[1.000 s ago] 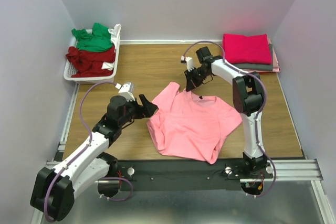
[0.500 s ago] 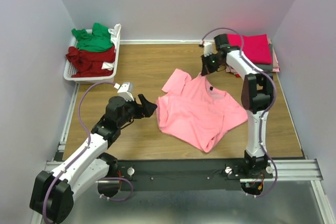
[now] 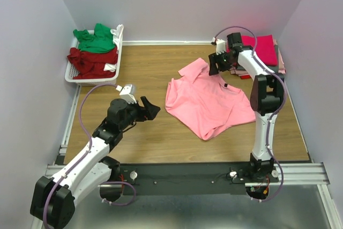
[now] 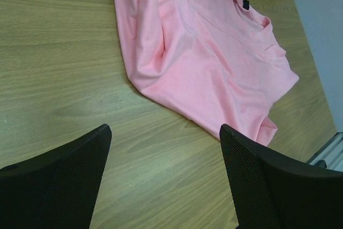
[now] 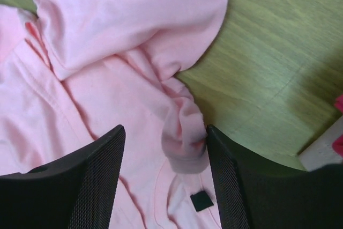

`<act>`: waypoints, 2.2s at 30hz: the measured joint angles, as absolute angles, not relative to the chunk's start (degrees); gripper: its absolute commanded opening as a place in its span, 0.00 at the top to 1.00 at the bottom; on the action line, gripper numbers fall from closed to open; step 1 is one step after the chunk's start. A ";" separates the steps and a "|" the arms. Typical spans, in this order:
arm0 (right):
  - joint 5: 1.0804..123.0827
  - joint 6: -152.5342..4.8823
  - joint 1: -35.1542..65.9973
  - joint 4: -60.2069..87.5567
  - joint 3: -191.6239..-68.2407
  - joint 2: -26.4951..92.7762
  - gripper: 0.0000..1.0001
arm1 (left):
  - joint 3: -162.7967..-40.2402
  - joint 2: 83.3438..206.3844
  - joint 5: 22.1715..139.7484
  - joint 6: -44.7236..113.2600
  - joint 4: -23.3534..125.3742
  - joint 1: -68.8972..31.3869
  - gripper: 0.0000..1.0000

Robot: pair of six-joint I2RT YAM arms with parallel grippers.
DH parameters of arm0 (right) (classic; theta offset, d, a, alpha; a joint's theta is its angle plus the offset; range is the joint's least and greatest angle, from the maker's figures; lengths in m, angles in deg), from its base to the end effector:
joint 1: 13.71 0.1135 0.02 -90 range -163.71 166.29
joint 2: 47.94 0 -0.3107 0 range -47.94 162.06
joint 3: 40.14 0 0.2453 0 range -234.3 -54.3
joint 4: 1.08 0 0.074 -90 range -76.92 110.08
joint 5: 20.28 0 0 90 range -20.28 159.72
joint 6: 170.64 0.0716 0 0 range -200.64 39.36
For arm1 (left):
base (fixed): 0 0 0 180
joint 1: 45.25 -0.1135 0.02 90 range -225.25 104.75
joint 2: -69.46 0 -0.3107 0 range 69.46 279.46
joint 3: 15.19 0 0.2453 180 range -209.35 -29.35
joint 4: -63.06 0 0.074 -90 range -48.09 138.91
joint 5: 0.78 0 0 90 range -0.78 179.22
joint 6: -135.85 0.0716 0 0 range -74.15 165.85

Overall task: Fold and stack the t-shirts
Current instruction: Flatten the tshirt out

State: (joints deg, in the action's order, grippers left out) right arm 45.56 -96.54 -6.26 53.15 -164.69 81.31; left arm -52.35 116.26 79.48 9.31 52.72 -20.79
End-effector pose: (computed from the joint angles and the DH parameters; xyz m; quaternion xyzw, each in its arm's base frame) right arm 0.5247 0.0982 0.2147 -0.2455 0.9113 0.1818 0.2760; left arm 0.1634 -0.0876 0.2495 -0.0374 0.8167 -0.3500 0.4573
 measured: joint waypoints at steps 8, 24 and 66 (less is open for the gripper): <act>44.23 -100.28 -6.04 53.53 -156.12 70.05 0.16 | -55.89 115.32 79.57 11.48 50.25 -20.83 0.07; 30.94 -115.40 -5.43 58.25 -127.14 37.73 0.13 | -69.90 111.08 81.91 25.82 45.60 -21.68 0.02; 39.48 -115.99 13.56 51.67 -110.07 44.94 0.27 | -66.15 105.03 85.84 37.95 47.23 -21.94 0.02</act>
